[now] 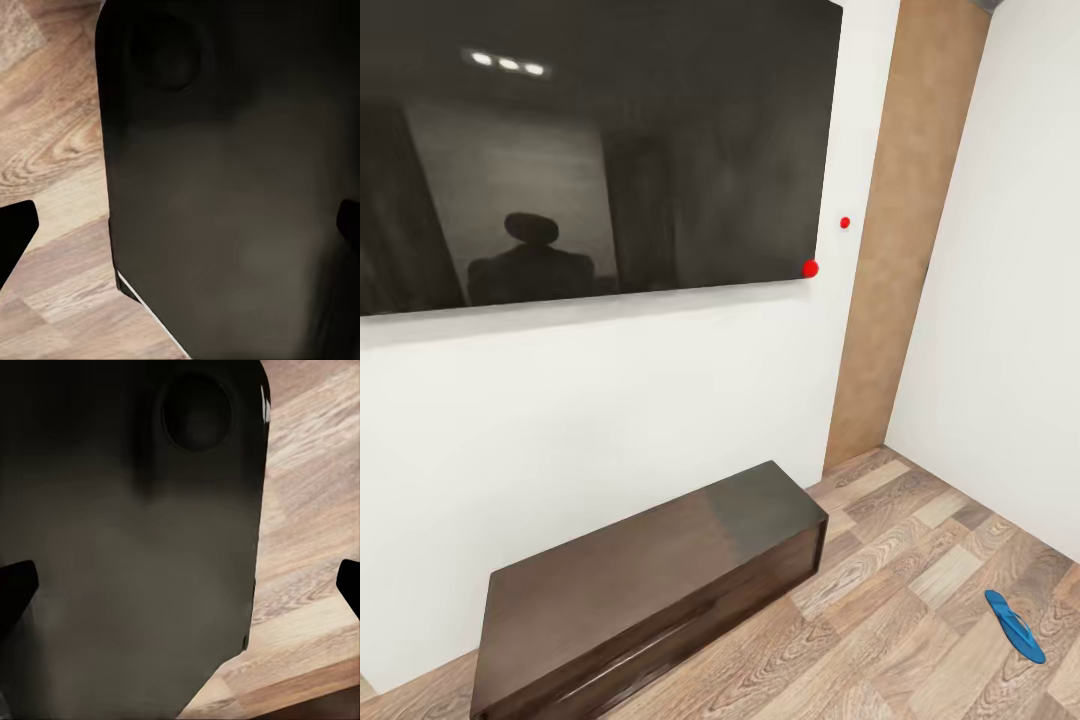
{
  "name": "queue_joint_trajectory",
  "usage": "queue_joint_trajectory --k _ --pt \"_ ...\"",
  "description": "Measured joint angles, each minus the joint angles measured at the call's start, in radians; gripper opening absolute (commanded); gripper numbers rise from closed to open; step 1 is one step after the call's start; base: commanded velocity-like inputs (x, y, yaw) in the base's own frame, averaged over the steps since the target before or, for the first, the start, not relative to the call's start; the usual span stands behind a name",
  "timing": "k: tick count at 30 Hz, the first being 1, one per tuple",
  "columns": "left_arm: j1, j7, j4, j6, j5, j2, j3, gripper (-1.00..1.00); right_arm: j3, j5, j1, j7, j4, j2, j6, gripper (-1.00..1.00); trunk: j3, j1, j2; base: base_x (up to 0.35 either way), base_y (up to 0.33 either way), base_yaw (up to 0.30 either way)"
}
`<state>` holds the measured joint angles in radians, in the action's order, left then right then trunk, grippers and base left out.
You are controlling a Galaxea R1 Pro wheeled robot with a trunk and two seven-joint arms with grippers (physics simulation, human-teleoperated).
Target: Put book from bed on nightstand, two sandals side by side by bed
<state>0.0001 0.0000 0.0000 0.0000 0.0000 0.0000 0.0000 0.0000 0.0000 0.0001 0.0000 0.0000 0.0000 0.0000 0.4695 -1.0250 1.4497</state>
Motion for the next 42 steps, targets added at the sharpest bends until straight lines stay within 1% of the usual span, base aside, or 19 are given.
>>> queue_joint_trajectory --k 2,4,9,12,19,42 --pt "0.001 -0.006 -0.011 -0.009 0.010 -0.011 0.010 1.00 -0.006 0.004 0.004 -0.003 0.011 0.003 -0.002 1.00 0.000 0.000 0.000 0.000 0.000 0.000" --pt "0.001 -0.006 -0.022 -0.009 0.010 -0.022 0.012 1.00 -0.006 0.004 0.004 -0.004 0.021 0.003 -0.002 1.00 0.000 0.000 0.000 0.000 0.000 0.000" --pt "0.005 -0.006 -0.045 -0.012 0.013 -0.032 0.014 1.00 -0.005 0.004 0.004 -0.011 0.023 0.006 -0.001 1.00 0.000 0.000 0.000 0.000 0.000 0.000" --pt "0.005 -0.006 -0.059 -0.013 0.014 -0.034 0.015 1.00 -0.006 0.004 0.005 -0.013 0.023 0.008 0.000 1.00 0.000 0.000 0.000 0.000 0.000 0.000" --pt "0.005 -0.006 -0.063 -0.014 0.014 -0.035 0.016 1.00 -0.006 0.004 0.005 -0.012 0.023 0.010 0.008 1.00 0.000 0.000 0.000 0.000 0.000 -0.035" --pt "0.005 -0.005 -0.067 -0.023 0.012 -0.032 0.017 1.00 -0.007 0.003 0.005 -0.011 0.022 0.011 0.008 1.00 0.000 0.000 0.000 0.000 0.000 -0.268"
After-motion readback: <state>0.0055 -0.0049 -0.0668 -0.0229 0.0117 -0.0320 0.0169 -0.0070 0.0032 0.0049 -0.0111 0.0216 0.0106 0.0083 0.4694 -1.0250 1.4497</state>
